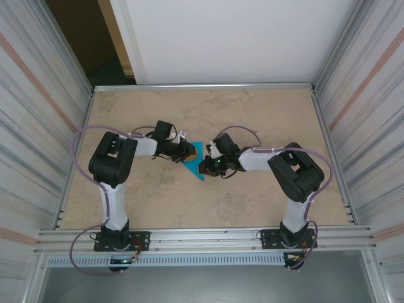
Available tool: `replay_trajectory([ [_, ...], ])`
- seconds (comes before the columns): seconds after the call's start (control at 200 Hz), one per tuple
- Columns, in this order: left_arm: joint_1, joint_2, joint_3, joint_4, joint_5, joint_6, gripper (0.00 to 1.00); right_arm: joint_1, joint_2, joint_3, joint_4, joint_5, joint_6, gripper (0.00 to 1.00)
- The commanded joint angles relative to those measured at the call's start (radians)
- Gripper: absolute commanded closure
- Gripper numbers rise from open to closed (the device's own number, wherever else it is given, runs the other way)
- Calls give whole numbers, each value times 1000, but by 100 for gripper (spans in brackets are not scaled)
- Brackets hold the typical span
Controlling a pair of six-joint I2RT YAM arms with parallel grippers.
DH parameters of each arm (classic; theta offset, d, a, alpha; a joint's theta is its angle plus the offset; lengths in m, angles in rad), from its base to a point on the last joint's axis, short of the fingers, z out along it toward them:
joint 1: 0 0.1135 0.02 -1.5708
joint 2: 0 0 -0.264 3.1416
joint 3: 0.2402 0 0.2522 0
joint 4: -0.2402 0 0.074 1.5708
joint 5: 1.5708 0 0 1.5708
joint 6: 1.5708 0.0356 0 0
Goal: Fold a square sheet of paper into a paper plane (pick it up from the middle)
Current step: Fourth fold the wing at the center of the table.
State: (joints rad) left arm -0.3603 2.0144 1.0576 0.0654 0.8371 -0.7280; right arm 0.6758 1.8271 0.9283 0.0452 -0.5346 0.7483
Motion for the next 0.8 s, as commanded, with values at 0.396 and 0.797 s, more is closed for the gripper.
replay_trajectory([
  [0.396, 5, 37, 24, -85, -47, 27, 80, 20, 4, -46, -8, -24, 19, 84],
  [0.797, 4, 48, 31, -116, -60, 27, 80, 26, 37, -45, -24, -6, 12, 85],
])
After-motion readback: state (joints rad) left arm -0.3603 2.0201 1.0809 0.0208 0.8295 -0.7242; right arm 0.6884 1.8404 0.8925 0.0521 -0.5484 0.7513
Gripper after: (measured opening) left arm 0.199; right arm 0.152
